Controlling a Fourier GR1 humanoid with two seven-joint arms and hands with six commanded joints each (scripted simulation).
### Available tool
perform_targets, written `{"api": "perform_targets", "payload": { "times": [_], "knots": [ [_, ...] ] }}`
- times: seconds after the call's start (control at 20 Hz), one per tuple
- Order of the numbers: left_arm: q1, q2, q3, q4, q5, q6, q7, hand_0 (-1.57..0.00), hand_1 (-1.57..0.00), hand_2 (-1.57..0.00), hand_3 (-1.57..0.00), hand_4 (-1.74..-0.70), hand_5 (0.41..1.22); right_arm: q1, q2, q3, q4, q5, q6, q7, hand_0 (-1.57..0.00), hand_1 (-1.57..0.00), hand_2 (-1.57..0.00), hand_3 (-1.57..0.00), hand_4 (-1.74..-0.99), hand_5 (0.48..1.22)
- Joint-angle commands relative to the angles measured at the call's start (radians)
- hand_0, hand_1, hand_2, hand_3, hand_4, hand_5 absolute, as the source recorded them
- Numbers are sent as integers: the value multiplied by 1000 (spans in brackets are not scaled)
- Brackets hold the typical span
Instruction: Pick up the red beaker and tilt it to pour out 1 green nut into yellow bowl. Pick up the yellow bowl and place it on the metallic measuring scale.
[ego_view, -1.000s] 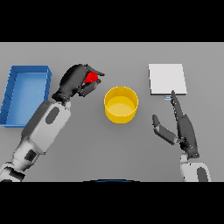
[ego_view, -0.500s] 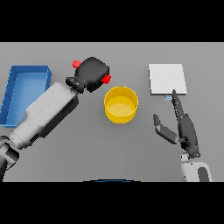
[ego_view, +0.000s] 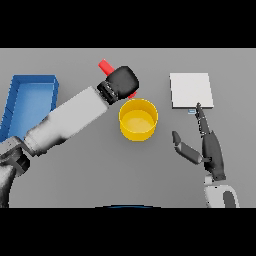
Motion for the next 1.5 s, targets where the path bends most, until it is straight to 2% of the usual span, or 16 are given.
{"api": "perform_targets", "payload": {
  "times": [0.0, 0.2, 0.35, 0.45, 0.55, 0.9, 1.0, 1.05, 1.15, 1.2, 1.3, 1.4, 1.45],
  "knots": [
    [-15, 1, -22, 11, -16, -6, -5, -1571, -1571, -1571, -1571, -1725, 1219, -3, 6, 4, -3, -4, 2, -1, 1, 1, 1, 1, -1193, 648],
    [-69, -3, -122, 44, -73, -11, -40, -1571, -1571, -1571, -1571, -1734, 1220, -14, 6, -3, 12, 6, -11, 32, 1, 1, 1, 1, -1179, 635],
    [-103, -18, -201, 78, -122, 29, -65, -1571, -1571, -1571, -1571, -1735, 1221, -11, 9, -4, 6, 3, -14, 24, 1, 1, 1, 1, -1169, 624],
    [-137, -20, -255, 86, -154, 25, -81, -1571, -1571, -1571, -1571, -1735, 1221, -3, 7, -4, -7, -7, -5, 9, 1, 1, 1, 1, -1164, 625],
    [-165, -32, -297, 98, -174, 26, -95, -1571, -1571, -1571, -1571, -1734, 1221, -6, 10, -2, -3, 3, -15, 22, 1, 1, 1, 1, -1162, 627],
    [-237, -71, -412, 124, -218, 30, -101, -1571, -1571, -1571, -1571, -1722, 1221, -9, 8, -7, 15, 11, -22, 12, 1, 1, 1, 1, -1154, 634],
    [-249, -60, -434, 115, -217, 30, -112, -1571, -1571, -1571, -1571, -1720, 1221, 3, 9, -1, 5, 11, -19, -3, 1, 1, 1, 1, -1154, 635],
    [-275, -58, -443, 126, -217, 39, -133, -1571, -1571, -1571, -1571, -1721, 1221, -9, 10, -5, -1, 5, -19, 11, 1, 1, 1, 1, -1152, 635],
    [-335, -44, -434, 153, -200, 43, -157, -1571, -1571, -1571, -1571, -1721, 1221, -14, 11, -8, 19, 1, -18, 4, 1, 1, 1, 1, -1157, 638],
    [-370, -36, -431, 162, -200, 49, -150, -1571, -1571, -1571, -1571, -1721, 1221, -6, 7, -7, 9, -5, -10, -14, 1, 1, 1, 1, -1147, 642],
    [-439, -20, -420, 202, -185, 58, -161, -1571, -1571, -1571, -1571, -1725, 1221, -14, -2, -12, 5, -7, -6, -6, 1, 1, 1, 1, -1154, 654],
    [-490, 23, -376, 268, -147, 113, -161, -1571, -1571, -1571, -1179, -1731, 1221, -12, -8, -14, 13, -5, -6, -18, 1, 1, 1, 1, -1160, 660],
    [-516, 36, -340, 315, -118, 122, -130, -1571, -1571, -1571, -1257, -1726, 1221, -7, -6, -4, 13, 2, -3, -25, 1, 1, 1, 1, -1160, 663]
  ]
}}
